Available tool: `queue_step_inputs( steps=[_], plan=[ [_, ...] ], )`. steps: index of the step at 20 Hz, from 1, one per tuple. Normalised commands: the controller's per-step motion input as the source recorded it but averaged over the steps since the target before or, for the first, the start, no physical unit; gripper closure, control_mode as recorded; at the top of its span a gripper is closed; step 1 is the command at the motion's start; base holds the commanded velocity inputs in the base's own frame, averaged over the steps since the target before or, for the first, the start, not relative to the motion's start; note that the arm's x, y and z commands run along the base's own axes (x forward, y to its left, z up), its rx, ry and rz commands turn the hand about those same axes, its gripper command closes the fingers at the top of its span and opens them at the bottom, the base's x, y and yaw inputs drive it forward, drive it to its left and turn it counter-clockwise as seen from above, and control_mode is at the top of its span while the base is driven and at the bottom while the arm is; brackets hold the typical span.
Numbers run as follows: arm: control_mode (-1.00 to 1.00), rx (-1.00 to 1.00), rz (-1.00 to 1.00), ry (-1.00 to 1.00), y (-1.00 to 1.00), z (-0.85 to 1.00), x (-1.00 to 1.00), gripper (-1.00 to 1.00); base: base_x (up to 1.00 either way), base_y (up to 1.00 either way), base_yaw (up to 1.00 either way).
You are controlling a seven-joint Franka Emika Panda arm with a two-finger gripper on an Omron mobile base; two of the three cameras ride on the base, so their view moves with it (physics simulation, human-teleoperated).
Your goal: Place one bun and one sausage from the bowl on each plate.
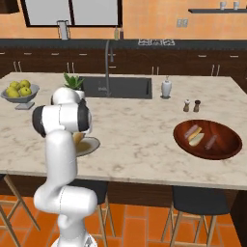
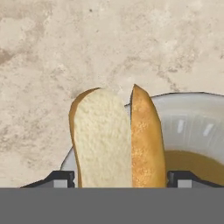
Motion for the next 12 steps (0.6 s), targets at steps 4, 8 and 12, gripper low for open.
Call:
queue_step_inputs(
  steps=[4,8,12],
  plan=[
    [-1.00,0.00,0.00,0.00,0.06,0.00,-0.66,1.00,0.00,0.00,0.00],
    [-1.00,0.00,0.00,0.00,0.05,0.01,-0.65,1.00,0.00,0.00,0.00],
    [-1.00,0.00,0.00,0.00,-0.01,0.00,-0.69,1.00,0.00,0.00,0.00]
  ],
)
